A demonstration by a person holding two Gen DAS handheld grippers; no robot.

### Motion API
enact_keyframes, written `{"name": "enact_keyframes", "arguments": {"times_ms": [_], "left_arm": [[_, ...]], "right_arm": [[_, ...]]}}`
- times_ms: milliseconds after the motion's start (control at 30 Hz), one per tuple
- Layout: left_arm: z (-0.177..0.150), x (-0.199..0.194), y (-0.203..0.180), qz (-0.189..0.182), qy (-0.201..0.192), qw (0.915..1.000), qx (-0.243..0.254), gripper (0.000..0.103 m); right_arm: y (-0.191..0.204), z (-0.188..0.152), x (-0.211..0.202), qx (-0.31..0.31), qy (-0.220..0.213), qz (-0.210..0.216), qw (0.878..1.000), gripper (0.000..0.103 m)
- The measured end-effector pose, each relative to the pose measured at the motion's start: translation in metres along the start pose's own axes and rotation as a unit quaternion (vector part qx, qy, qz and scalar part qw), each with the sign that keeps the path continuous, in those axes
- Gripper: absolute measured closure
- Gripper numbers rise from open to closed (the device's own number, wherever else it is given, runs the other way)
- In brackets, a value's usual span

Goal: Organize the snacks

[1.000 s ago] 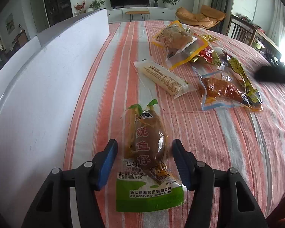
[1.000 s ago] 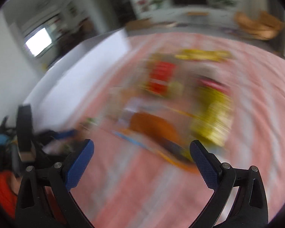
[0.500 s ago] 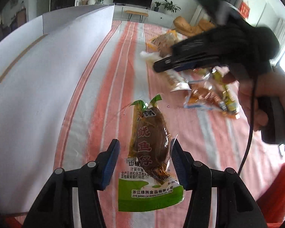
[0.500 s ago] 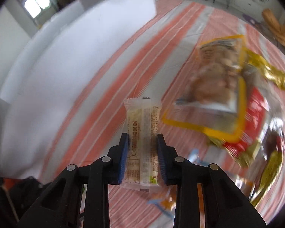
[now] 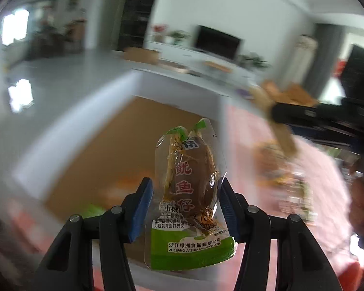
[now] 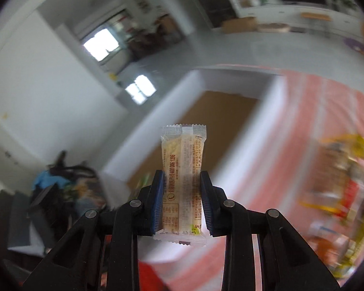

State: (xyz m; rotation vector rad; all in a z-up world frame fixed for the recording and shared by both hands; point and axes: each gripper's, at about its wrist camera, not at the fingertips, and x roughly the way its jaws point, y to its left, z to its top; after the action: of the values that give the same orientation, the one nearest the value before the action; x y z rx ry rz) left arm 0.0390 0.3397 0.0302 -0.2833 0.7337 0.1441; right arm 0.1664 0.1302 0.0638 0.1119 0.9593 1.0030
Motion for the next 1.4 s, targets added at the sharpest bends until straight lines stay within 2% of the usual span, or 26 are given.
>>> {"name": "enact_keyframes", "arguments": {"times_ms": [67,100,133,167,200,300,367,433,500,567,667,733,833,967,1100,1200,1267,1400], "left_arm": [[0.005,0.004,0.025,0.047,0.007,0.9989,0.003,0.043],[0.004,0.006,0.033,0.068,0.012,0.9976,0.003,0.038],[0.005,0.008,0.044,0.093,0.021,0.9955,0.001,0.027],[0.004,0.008,0.05,0.104,0.024,0.9943,-0.003,0.022],[0.001,0.005,0.054,0.11,0.019,0.9938,-0.007,0.019],[-0.012,-0.004,0.051,0.098,0.005,0.9952,-0.011,0.014],[-0.021,-0.011,0.032,0.075,-0.001,0.9972,-0.003,0.014],[-0.034,-0.015,0.003,0.028,0.0,0.9995,0.015,0.013],[-0.045,-0.019,-0.029,-0.015,0.005,0.9992,0.036,0.009],[-0.055,-0.019,-0.073,-0.061,0.009,0.996,0.064,0.004],[-0.074,-0.007,-0.13,-0.117,0.031,0.9872,0.105,0.003],[-0.087,0.015,-0.162,-0.13,0.057,0.9827,0.119,0.003],[-0.11,0.059,-0.197,-0.118,0.101,0.9783,0.137,0.003],[-0.123,0.088,-0.215,-0.085,0.112,0.978,0.154,0.003],[-0.124,0.115,-0.216,-0.055,0.105,0.9808,0.155,0.003],[-0.128,0.13,-0.21,-0.041,0.104,0.9838,0.14,0.003],[-0.129,0.137,-0.207,-0.033,0.11,0.9851,0.128,0.003],[-0.133,0.141,-0.208,-0.017,0.103,0.9836,0.148,0.003]], "right_arm": [[0.026,0.004,0.033,-0.008,0.008,0.019,1.0,0.072],[0.028,0.007,0.047,-0.006,0.015,0.029,0.999,0.068],[0.033,0.006,0.064,0.001,0.024,0.045,0.999,0.059],[0.034,0.004,0.077,0.011,0.031,0.06,0.998,0.049],[0.035,0.001,0.08,0.019,0.033,0.066,0.997,0.035],[0.022,-0.017,0.069,0.021,0.007,0.052,0.998,0.029],[0.004,-0.033,0.051,0.007,-0.014,-0.007,1.0,0.022],[-0.02,-0.053,0.031,-0.014,-0.032,-0.082,0.996,0.015],[-0.056,-0.082,0.006,-0.031,-0.048,-0.173,0.983,0.012],[-0.091,-0.114,-0.021,-0.032,-0.061,-0.237,0.969,0.011],[-0.141,-0.166,-0.067,-0.009,-0.069,-0.312,0.947,0.01],[-0.185,-0.207,-0.104,0.018,-0.068,-0.365,0.928,0.009],[-0.227,-0.249,-0.143,0.058,-0.06,-0.416,0.906,0.009],[-0.257,-0.289,-0.189,0.105,-0.085,-0.441,0.887,0.009],[-0.275,-0.278,-0.201,0.149,-0.098,-0.421,0.889,0.008],[-0.276,-0.269,-0.189,0.146,-0.093,-0.419,0.891,0.007],[-0.281,-0.272,-0.183,0.142,-0.073,-0.425,0.891,0.007],[-0.286,-0.274,-0.181,0.143,-0.067,-0.425,0.891,0.006]]}}
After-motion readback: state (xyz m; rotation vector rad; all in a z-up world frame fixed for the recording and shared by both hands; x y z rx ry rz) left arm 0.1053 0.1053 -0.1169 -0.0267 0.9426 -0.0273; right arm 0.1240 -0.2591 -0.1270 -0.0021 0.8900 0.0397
